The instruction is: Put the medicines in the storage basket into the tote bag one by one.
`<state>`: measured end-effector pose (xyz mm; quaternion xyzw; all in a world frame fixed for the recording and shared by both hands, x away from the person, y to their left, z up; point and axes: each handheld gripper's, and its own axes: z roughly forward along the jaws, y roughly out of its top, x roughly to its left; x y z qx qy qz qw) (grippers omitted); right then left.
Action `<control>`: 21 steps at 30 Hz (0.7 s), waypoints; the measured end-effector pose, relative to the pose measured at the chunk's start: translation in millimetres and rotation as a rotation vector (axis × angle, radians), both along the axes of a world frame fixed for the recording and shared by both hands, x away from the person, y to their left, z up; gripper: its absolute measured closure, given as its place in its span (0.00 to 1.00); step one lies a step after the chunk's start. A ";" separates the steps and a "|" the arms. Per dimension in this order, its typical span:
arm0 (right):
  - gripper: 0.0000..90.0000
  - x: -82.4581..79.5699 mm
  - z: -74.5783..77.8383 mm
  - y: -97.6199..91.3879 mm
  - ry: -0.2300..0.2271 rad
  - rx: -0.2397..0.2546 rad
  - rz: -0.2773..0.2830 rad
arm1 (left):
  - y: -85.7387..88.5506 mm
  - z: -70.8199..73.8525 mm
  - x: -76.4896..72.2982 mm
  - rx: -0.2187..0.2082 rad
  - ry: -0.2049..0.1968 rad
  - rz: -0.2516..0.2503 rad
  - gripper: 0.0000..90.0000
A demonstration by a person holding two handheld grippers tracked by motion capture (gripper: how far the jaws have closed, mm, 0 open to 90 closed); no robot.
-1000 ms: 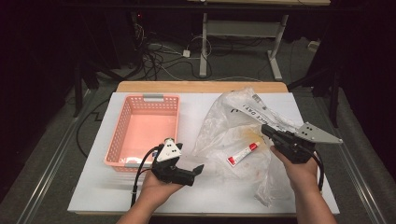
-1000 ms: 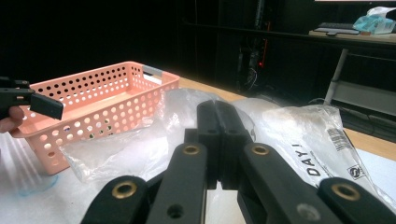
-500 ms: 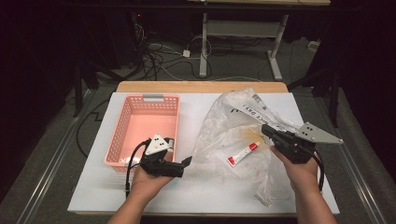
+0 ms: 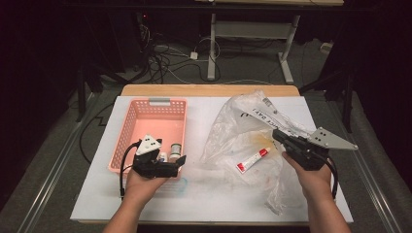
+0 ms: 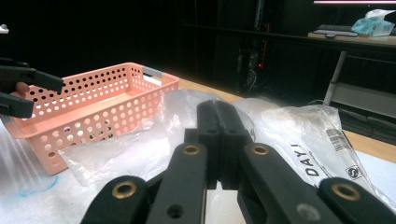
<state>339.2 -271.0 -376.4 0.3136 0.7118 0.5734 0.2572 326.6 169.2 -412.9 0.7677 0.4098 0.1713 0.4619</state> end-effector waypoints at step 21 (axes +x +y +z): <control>1.00 -0.1 -0.7 -0.4 0.004 0.001 -0.002 | 37.8 2.0 4.5 0.000 0.008 0.117 0.00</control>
